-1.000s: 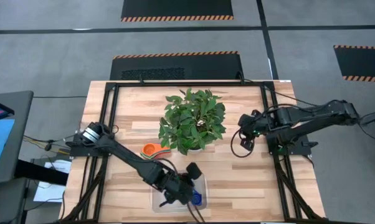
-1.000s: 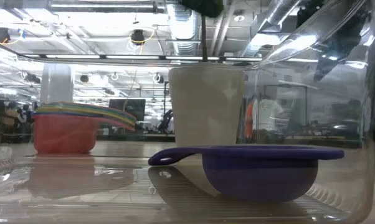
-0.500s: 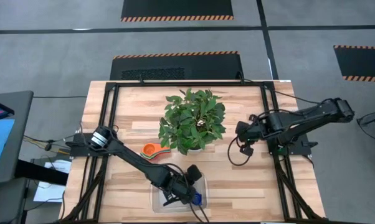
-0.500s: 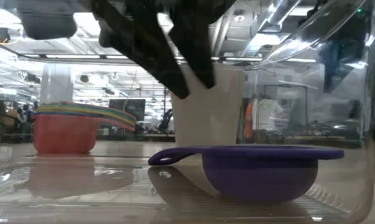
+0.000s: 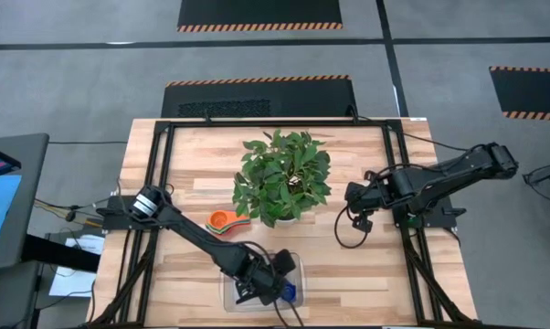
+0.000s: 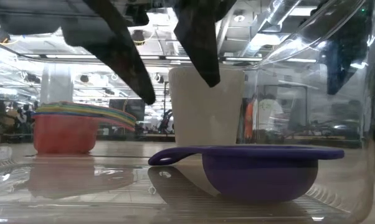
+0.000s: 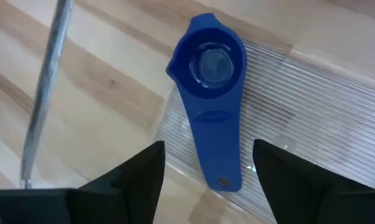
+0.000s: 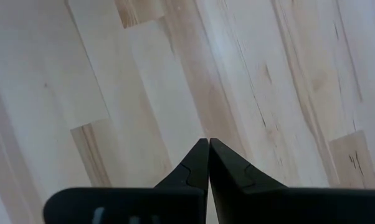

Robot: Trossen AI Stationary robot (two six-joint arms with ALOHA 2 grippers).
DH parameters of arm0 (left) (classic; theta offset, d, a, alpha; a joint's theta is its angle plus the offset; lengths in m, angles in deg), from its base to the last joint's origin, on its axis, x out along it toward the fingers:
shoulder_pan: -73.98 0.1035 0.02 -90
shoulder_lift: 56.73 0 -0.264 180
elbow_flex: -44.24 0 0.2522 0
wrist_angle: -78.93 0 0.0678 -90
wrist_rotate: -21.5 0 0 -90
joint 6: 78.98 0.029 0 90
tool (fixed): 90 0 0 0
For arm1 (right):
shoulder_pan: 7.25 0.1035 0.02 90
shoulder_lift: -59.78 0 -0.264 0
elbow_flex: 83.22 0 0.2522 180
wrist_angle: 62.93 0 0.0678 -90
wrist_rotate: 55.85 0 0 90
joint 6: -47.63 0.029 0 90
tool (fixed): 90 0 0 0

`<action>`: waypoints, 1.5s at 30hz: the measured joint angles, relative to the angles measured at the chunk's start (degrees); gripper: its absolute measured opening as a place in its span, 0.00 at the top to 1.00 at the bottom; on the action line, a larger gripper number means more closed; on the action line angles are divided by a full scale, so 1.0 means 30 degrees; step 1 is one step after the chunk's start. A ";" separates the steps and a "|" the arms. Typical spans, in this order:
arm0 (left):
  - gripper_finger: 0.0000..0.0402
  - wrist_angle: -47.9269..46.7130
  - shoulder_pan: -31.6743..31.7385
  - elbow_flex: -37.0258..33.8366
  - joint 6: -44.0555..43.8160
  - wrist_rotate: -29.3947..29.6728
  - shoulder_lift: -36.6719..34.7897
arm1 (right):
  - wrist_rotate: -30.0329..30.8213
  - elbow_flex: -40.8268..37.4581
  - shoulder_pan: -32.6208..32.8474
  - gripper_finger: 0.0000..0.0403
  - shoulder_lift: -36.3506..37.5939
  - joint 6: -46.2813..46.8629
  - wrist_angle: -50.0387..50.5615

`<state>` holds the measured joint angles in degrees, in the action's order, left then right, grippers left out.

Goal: Nest measuring cups in basket
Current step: Stack the dark blue measuring cup on the orange measuring cup

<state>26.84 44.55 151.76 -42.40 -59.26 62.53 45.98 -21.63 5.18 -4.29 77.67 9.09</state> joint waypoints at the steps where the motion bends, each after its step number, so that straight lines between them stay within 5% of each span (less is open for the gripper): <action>1: 0.43 0.0114 0.0008 0.0000 0.0173 -0.0010 0.0000 | 0.0000 0.0000 0.0000 0.92 0.0000 0.0000 -0.0003; 7: 0.45 0.1437 0.0190 0.0000 -0.1406 -0.0094 0.0976 | 0.0000 0.0000 -0.0007 0.92 0.0000 0.0000 -0.0053; 12: 0.45 0.1342 -0.0034 0.0051 0.1030 0.2293 0.1790 | 0.0000 0.0000 0.0000 0.92 0.0007 0.0000 0.0027; 30: 0.45 0.0436 -0.0064 0.0080 -0.1681 -0.0402 0.1887 | 0.0000 0.0000 0.0029 0.92 0.0000 0.0000 0.0129; 45: 0.45 -0.2432 -0.0138 0.0152 -0.3626 0.0781 0.1999 | -0.0007 0.0000 0.0029 0.92 0.0000 0.0051 0.0012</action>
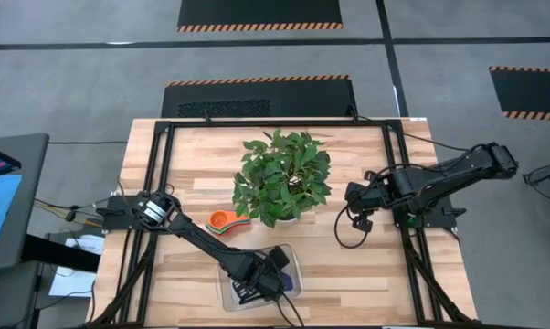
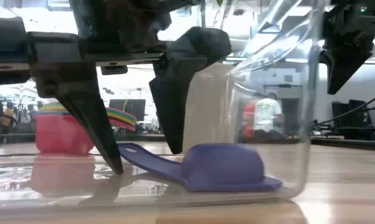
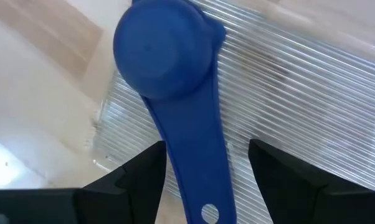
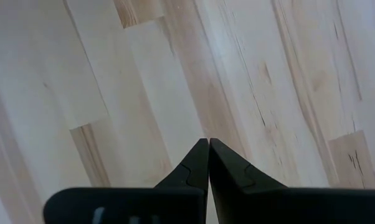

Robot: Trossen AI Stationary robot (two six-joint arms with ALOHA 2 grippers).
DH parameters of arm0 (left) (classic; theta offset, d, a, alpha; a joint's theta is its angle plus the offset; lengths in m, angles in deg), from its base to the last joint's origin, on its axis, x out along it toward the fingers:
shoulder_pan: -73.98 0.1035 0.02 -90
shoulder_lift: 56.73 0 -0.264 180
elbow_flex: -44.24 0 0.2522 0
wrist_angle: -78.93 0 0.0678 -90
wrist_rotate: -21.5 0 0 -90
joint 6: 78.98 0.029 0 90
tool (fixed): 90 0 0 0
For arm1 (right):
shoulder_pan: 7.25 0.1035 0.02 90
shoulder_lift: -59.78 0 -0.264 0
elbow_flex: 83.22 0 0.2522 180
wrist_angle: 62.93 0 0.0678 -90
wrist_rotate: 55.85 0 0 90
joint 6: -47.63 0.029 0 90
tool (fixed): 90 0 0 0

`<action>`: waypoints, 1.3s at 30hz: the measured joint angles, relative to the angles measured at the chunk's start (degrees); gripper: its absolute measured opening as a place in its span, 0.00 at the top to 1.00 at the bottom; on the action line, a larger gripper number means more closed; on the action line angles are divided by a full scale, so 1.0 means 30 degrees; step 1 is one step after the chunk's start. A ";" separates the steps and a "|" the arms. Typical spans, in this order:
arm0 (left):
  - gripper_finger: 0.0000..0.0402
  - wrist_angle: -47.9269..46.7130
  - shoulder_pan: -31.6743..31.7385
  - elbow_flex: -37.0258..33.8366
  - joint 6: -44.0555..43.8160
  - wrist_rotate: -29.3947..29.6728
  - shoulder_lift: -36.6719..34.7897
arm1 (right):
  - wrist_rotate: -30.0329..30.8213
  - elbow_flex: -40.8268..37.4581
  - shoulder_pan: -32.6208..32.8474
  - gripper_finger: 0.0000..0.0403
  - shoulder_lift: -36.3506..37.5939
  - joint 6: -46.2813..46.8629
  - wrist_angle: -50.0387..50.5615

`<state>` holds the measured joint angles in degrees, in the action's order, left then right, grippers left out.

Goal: Nest measuring cups in basket
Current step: Stack the dark blue measuring cup on the orange measuring cup

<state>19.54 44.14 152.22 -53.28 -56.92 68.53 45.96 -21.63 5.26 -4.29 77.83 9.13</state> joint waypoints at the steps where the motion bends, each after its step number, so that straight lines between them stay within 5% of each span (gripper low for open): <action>1: 0.45 -0.0375 0.0000 0.0115 -0.0257 0.0472 -0.0010 | 0.0000 0.0000 0.0000 0.92 0.0000 0.0006 -0.0013; 10: 0.45 -0.3698 0.0117 0.2538 -0.1545 0.1270 -0.0003 | 0.0000 0.0000 0.0000 0.92 0.0000 -0.0004 -0.0019; 19: 0.45 -0.6994 0.0080 0.2596 -0.2493 0.1024 0.0179 | 0.0000 0.0000 0.0000 0.92 0.0000 -0.0022 -0.0015; 39: 0.45 -0.4824 0.0289 0.1058 0.0273 0.2803 0.0186 | 0.0007 0.0000 0.0696 0.92 0.0000 -0.0032 -0.0107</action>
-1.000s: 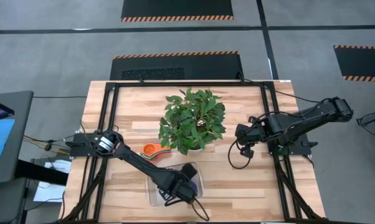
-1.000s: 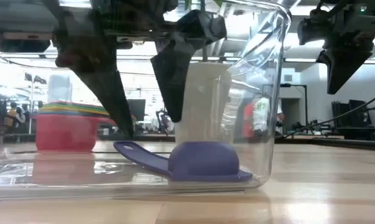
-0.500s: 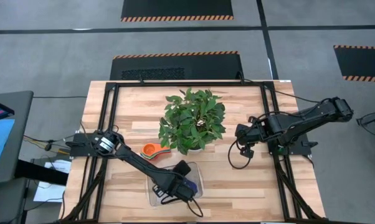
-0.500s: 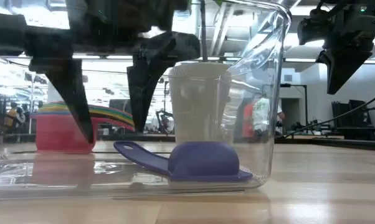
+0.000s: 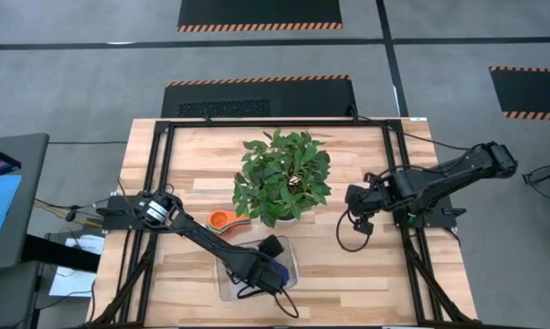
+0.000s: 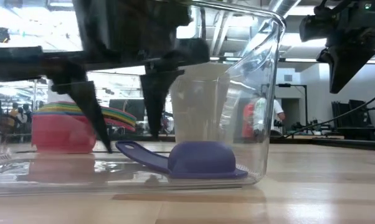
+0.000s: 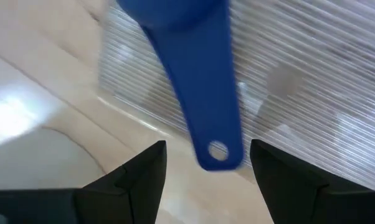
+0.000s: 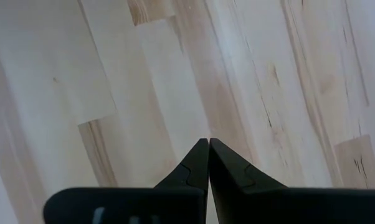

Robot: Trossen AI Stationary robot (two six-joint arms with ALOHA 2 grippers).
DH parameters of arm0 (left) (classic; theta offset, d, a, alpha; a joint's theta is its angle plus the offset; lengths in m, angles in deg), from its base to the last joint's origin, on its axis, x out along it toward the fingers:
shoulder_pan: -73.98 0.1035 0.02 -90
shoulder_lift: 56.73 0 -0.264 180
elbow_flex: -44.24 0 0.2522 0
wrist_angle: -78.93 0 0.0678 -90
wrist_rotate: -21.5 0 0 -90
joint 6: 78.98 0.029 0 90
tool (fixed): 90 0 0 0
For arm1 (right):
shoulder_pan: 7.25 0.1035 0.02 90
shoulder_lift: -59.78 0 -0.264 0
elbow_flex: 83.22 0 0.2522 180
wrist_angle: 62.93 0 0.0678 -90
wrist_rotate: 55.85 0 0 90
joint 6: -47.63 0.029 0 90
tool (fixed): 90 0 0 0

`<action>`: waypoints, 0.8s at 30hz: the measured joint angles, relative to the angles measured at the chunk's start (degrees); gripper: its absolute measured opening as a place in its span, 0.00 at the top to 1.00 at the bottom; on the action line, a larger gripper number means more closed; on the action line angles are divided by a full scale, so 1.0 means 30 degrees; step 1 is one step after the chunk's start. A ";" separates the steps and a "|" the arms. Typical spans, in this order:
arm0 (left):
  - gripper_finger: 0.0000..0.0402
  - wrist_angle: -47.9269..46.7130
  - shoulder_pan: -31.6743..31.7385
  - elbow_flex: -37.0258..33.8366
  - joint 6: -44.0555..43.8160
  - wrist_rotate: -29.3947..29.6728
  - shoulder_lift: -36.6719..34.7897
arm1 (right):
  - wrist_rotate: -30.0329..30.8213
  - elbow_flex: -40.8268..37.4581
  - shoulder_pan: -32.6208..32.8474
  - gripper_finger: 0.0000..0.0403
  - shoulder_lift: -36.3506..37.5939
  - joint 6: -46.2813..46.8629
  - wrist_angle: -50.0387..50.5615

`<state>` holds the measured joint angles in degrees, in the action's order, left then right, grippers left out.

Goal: Nest measuring cups in basket
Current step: Stack the dark blue measuring cup on the orange measuring cup

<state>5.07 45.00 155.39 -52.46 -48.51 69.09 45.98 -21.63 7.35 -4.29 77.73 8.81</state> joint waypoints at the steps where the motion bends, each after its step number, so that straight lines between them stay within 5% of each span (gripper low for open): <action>1: 0.45 0.0284 0.0029 0.0000 0.0152 0.0015 -0.0007 | 0.0007 0.0000 0.0055 0.92 0.0000 0.0061 -0.0035; 13: 0.61 0.0736 0.0104 -0.0047 0.0451 -0.1520 -0.0016 | 0.0007 0.0000 0.1187 0.92 0.0000 0.1023 -0.0053; 24: 0.78 0.0935 0.0085 -0.1378 0.0207 0.0085 -0.0146 | 0.0015 0.0000 0.2231 0.92 0.0000 0.1883 -0.0046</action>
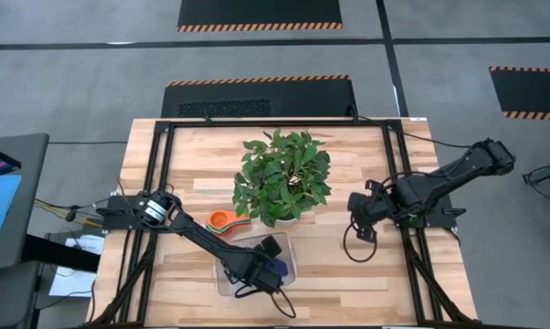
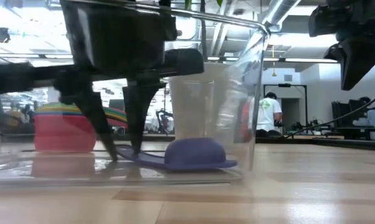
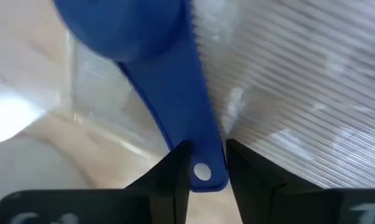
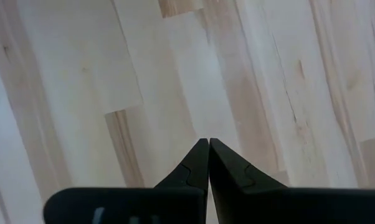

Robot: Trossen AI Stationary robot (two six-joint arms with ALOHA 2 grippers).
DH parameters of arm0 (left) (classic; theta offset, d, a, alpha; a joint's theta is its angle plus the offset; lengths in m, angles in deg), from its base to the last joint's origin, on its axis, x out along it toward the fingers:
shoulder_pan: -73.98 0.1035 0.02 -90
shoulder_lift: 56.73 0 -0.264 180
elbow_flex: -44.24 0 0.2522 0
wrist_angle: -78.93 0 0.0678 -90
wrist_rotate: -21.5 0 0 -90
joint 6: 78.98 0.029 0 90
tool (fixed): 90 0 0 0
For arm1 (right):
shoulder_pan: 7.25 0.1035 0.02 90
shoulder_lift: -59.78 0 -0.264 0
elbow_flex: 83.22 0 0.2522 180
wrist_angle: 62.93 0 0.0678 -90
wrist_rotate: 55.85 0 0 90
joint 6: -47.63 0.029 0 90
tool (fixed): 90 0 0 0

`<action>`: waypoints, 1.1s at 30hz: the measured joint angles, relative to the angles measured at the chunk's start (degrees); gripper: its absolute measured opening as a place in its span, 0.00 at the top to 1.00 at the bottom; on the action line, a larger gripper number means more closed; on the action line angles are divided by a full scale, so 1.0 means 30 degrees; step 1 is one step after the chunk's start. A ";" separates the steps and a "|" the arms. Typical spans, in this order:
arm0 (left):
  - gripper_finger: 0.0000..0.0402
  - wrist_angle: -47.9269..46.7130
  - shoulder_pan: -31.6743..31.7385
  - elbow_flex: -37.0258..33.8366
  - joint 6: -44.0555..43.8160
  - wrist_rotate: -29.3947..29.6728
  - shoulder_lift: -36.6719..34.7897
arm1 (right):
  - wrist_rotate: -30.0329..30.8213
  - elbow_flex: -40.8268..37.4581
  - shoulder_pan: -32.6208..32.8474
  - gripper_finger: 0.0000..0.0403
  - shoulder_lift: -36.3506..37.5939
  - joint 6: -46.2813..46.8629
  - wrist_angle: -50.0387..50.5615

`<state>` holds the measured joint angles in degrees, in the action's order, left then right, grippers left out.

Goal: Nest measuring cups in basket
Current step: Stack the dark blue measuring cup on the orange measuring cup

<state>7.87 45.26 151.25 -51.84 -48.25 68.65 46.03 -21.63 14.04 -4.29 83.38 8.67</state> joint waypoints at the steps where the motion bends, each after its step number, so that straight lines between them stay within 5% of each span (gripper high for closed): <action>1: 0.78 0.0029 0.0018 -0.0013 0.0028 0.0340 0.0024 | 0.0000 0.0000 0.0079 0.92 0.0000 0.0000 0.0000; 11: 0.98 -0.0017 -0.0011 0.0011 0.0056 0.0147 0.0051 | 0.0022 0.0000 0.0284 0.92 0.0000 0.0146 0.0007; 28: 1.00 -0.4277 -0.0112 0.4295 -0.4483 0.0121 0.0154 | 0.0044 0.0006 0.0272 0.92 0.0004 -0.0058 0.0096; 33: 1.00 -0.6339 -0.0122 0.6529 -0.7335 -0.1644 0.0154 | 0.0044 0.0007 0.0272 0.92 0.0000 -0.0066 0.0138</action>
<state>-11.15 44.89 170.84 -73.85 -53.19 69.11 46.16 -21.61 14.86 -4.29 83.18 9.09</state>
